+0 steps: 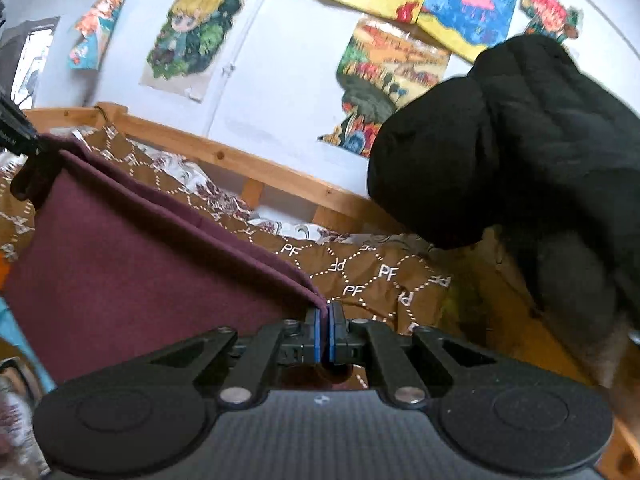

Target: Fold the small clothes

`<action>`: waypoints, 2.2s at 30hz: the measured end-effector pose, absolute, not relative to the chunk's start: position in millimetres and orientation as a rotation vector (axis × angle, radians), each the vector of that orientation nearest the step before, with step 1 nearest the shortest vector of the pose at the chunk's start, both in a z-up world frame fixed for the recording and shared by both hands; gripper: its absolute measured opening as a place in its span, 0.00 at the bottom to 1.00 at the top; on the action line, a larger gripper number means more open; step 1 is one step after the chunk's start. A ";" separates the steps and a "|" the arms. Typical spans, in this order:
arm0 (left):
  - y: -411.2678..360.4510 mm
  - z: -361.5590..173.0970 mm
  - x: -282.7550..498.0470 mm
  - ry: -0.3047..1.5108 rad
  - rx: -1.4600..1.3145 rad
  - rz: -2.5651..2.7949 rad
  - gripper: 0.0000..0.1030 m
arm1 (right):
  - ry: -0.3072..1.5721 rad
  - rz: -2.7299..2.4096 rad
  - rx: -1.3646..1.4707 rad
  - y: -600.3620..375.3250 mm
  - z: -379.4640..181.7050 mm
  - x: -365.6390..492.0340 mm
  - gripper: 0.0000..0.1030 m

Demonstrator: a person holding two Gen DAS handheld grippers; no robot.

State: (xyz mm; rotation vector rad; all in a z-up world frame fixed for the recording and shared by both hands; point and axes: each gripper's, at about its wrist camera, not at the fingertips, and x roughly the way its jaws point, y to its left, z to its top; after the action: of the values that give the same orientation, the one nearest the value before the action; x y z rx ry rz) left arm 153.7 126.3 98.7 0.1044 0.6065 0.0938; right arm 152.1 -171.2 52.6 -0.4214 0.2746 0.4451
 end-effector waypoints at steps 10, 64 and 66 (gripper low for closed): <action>139.9 26.3 254.5 0.743 0.107 0.105 0.07 | 0.385 0.455 -0.404 -145.5 -17.2 266.1 0.04; 184.2 -49.7 288.5 0.868 -0.022 0.239 0.07 | 0.549 0.306 -0.338 -161.7 -73.2 306.1 0.98; 183.0 -48.7 285.8 0.865 -0.032 0.225 0.19 | 0.535 0.284 -0.390 -160.1 -74.5 299.1 0.99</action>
State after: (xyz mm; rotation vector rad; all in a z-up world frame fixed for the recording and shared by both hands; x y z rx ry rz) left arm 285.8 183.0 -48.7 -0.0319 0.8650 0.2250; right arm 299.1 -160.1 -74.5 -0.3903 0.5347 0.2843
